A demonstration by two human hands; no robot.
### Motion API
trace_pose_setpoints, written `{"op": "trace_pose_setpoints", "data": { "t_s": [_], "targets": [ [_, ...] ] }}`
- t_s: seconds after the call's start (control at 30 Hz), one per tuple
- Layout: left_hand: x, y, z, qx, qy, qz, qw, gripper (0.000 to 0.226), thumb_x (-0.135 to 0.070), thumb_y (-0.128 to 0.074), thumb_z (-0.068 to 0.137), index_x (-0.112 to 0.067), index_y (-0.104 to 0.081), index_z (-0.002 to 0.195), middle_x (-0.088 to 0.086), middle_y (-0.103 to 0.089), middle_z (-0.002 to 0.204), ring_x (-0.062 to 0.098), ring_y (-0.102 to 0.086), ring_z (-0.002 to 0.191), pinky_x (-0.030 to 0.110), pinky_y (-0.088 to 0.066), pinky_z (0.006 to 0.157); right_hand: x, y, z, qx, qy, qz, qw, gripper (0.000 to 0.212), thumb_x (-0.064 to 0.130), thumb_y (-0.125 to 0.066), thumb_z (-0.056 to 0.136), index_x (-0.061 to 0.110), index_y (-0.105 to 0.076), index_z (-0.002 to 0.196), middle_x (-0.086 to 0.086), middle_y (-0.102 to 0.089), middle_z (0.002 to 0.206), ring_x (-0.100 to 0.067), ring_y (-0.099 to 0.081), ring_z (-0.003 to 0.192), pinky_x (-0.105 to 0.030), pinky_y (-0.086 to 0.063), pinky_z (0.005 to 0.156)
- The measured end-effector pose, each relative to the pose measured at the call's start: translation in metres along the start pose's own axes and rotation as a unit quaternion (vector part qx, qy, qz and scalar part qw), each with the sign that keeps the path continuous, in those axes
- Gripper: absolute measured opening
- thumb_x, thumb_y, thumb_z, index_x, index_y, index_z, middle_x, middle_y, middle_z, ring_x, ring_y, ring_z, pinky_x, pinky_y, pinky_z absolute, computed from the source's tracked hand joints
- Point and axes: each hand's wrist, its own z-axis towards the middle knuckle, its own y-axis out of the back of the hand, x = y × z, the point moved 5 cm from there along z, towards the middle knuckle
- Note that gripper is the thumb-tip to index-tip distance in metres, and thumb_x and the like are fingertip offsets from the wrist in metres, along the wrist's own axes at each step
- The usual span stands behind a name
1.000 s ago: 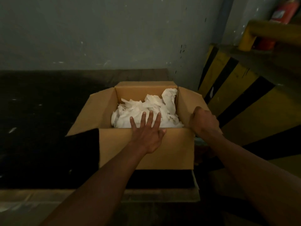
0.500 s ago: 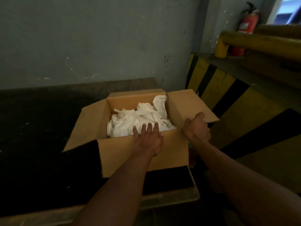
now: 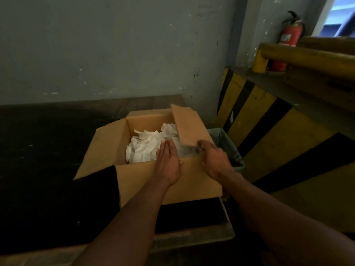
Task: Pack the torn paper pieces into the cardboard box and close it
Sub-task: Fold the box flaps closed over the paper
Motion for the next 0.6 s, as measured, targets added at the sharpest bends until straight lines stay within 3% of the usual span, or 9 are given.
{"op": "trace_pose_setpoints", "data": {
  "t_s": [0.17,0.33,0.43,0.5,0.6],
  "targets": [
    [0.017,0.009,-0.01,-0.051,0.011,-0.058,0.997,0.096,-0.019,-0.06,0.092,-0.004,0.017,0.147,0.014,0.013,0.159,0.027,0.014,0.146,0.037,0.006,0.118,0.023,-0.018,0.005,0.05,0.069,-0.073,0.994,0.044,0.015,-0.045,0.088,0.01,-0.048,0.131,-0.012,-0.048,0.139,-0.03,-0.04,0.129,-0.039,-0.033,0.107],
    [0.05,0.028,-0.024,-0.119,0.039,-0.072,0.99,0.075,-0.012,-0.046,0.097,-0.006,0.007,0.15,0.016,0.003,0.159,0.027,0.005,0.147,0.036,0.002,0.118,0.056,-0.039,0.013,0.026,0.132,-0.061,0.989,0.036,0.026,-0.039,0.098,0.006,-0.051,0.126,-0.016,-0.051,0.133,-0.032,-0.043,0.125,-0.039,-0.034,0.104],
    [0.084,0.045,-0.034,-0.194,0.148,-0.066,0.968,0.068,-0.011,-0.043,0.098,-0.007,-0.001,0.151,0.016,-0.006,0.158,0.033,-0.011,0.144,0.043,-0.015,0.118,0.076,-0.056,0.02,0.039,0.129,-0.073,0.988,0.052,0.039,-0.036,0.099,0.004,-0.042,0.136,-0.019,-0.043,0.142,-0.033,-0.036,0.132,-0.041,-0.03,0.11],
    [0.105,0.054,-0.043,-0.218,0.241,-0.091,0.941,0.069,-0.013,-0.045,0.097,-0.005,-0.002,0.15,0.021,-0.007,0.156,0.036,-0.015,0.143,0.045,-0.018,0.117,0.085,-0.066,0.023,0.048,0.112,-0.086,0.989,0.062,0.049,-0.033,0.098,0.004,-0.037,0.14,-0.021,-0.037,0.147,-0.034,-0.03,0.136,-0.044,-0.025,0.113],
    [0.129,0.064,-0.054,-0.243,0.385,-0.188,0.87,0.08,-0.016,-0.053,0.093,-0.005,0.003,0.15,0.027,-0.013,0.153,0.04,-0.026,0.138,0.048,-0.028,0.112,0.088,-0.073,0.026,0.049,0.088,-0.092,0.991,0.07,0.057,-0.028,0.097,0.006,-0.03,0.144,-0.019,-0.03,0.151,-0.033,-0.024,0.14,-0.045,-0.02,0.116]
  ]
}}
